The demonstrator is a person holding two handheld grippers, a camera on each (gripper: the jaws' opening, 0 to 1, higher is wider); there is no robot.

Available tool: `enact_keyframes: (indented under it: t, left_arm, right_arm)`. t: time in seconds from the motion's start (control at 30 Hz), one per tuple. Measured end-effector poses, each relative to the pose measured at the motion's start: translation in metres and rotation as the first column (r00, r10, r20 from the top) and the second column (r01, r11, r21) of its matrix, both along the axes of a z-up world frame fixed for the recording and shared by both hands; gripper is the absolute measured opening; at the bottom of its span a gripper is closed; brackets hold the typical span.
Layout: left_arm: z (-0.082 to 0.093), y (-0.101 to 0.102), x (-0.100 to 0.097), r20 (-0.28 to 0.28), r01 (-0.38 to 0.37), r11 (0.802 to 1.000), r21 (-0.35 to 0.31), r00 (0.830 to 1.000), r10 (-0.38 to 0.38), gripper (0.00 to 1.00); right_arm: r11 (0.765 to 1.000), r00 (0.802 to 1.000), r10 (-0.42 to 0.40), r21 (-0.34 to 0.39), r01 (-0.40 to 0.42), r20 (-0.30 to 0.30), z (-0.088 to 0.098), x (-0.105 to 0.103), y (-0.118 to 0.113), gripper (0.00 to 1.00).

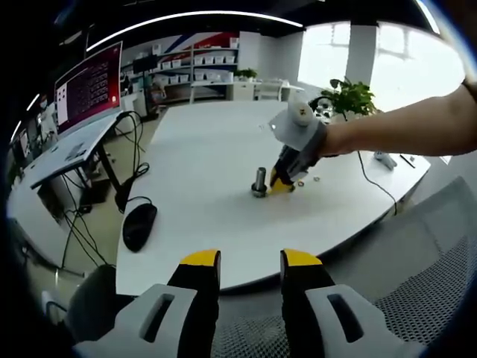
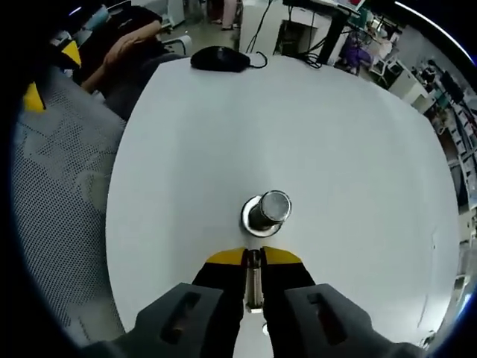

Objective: Place the washer onto the threaded stud by aligning its center hole with the stud, sliding it down to the base, and recovering from edge contact or off-axis alignment until the washer reaches the visible bottom stop.

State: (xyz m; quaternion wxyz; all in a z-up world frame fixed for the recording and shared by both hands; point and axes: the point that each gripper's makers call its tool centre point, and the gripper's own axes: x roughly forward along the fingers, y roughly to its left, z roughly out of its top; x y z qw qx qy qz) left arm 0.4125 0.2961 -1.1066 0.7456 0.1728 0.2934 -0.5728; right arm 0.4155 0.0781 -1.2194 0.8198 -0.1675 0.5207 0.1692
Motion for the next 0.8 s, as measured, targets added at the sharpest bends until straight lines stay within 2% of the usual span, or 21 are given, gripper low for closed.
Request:
enact_keyframes:
  t: [0.13,0.2,0.23,0.33,0.8]
  left_arm:
    - [0.000,0.000,0.000,0.000,0.001,1.000,0.001,1.000,-0.001,0.30]
    - [0.001,-0.001,0.000,0.000,0.002,1.000,0.001,1.000,-0.002,0.30]
    - [0.001,-0.001,0.000,0.000,0.002,1.000,0.001,1.000,-0.002,0.30]
    - [0.001,-0.001,0.000,0.000,0.001,1.000,0.000,1.000,-0.001,0.30]
    - [0.000,0.000,0.001,0.001,0.001,1.000,0.000,1.000,-0.001,0.30]
  right_arm:
    - [0.999,0.998,-0.038,0.024,0.037,0.055,0.011,0.000,-0.004,0.09]
    - [0.997,0.992,-0.055,0.065,0.048,0.110,0.019,0.000,-0.003,0.09]
    - [0.992,0.988,-0.102,0.082,0.093,0.114,0.021,-0.004,-0.005,0.09]
    - [0.988,0.982,-0.128,0.107,0.114,0.140,0.021,-0.006,-0.010,0.08]
    - [0.977,0.953,-0.189,0.141,0.159,0.237,0.029,-0.021,-0.024,0.08]
